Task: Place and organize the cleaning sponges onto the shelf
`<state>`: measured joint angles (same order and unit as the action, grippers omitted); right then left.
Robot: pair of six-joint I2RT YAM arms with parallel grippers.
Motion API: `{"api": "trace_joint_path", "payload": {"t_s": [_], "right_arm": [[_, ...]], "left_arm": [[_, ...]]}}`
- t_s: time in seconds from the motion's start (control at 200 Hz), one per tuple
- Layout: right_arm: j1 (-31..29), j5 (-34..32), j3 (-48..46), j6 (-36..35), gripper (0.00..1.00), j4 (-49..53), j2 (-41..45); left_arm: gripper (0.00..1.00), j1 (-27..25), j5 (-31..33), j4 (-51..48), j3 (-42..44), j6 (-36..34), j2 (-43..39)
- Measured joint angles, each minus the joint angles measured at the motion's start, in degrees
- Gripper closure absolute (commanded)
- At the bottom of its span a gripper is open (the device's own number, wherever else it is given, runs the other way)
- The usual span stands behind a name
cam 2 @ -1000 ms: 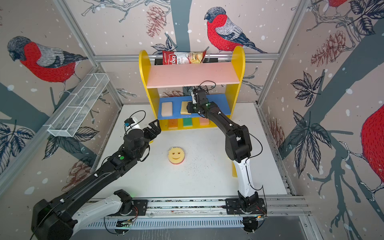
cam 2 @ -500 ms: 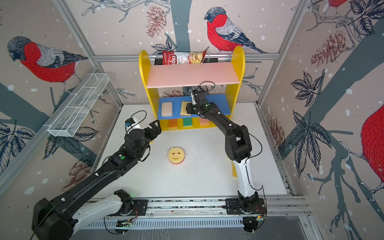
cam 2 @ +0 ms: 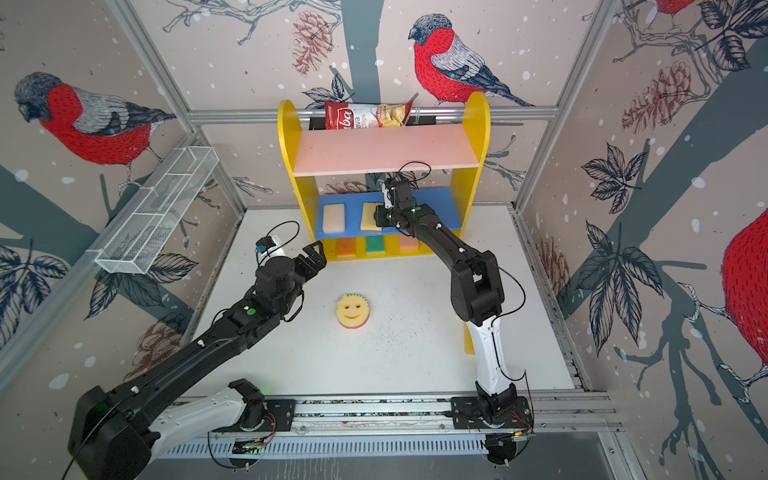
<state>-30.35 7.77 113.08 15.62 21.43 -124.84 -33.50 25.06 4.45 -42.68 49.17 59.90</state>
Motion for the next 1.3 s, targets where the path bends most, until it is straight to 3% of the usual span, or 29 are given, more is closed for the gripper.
{"api": "trace_joint_path", "payload": {"t_s": [0.18, 0.48, 0.725, 0.991, 1.296], "right_arm": [[0.02, 0.26, 1.33, -0.63, 0.62, 0.09, -1.36], [0.37, 1.88, 2.84, -1.99, 0.73, -0.09, -2.91], [0.39, 3.65, 3.98, -4.48, 0.76, -0.37, -3.82], [0.39, 4.66, 4.09, -6.62, 0.73, -0.33, -3.89], [1.88, 4.70, 2.51, -5.05, 0.61, -0.39, -2.47]], "left_arm": [[0.04, 0.00, -0.02, 0.07, 0.00, 0.13, 0.20], [0.04, 0.00, -0.63, 0.68, 0.00, 0.33, 0.87], [0.04, 0.00, -0.61, 0.85, 0.00, 0.33, 1.14], [0.04, 0.00, -0.76, 0.85, 0.00, 0.35, 1.70], [0.04, 0.04, -0.90, 0.87, 0.00, 0.46, 1.86]]}}
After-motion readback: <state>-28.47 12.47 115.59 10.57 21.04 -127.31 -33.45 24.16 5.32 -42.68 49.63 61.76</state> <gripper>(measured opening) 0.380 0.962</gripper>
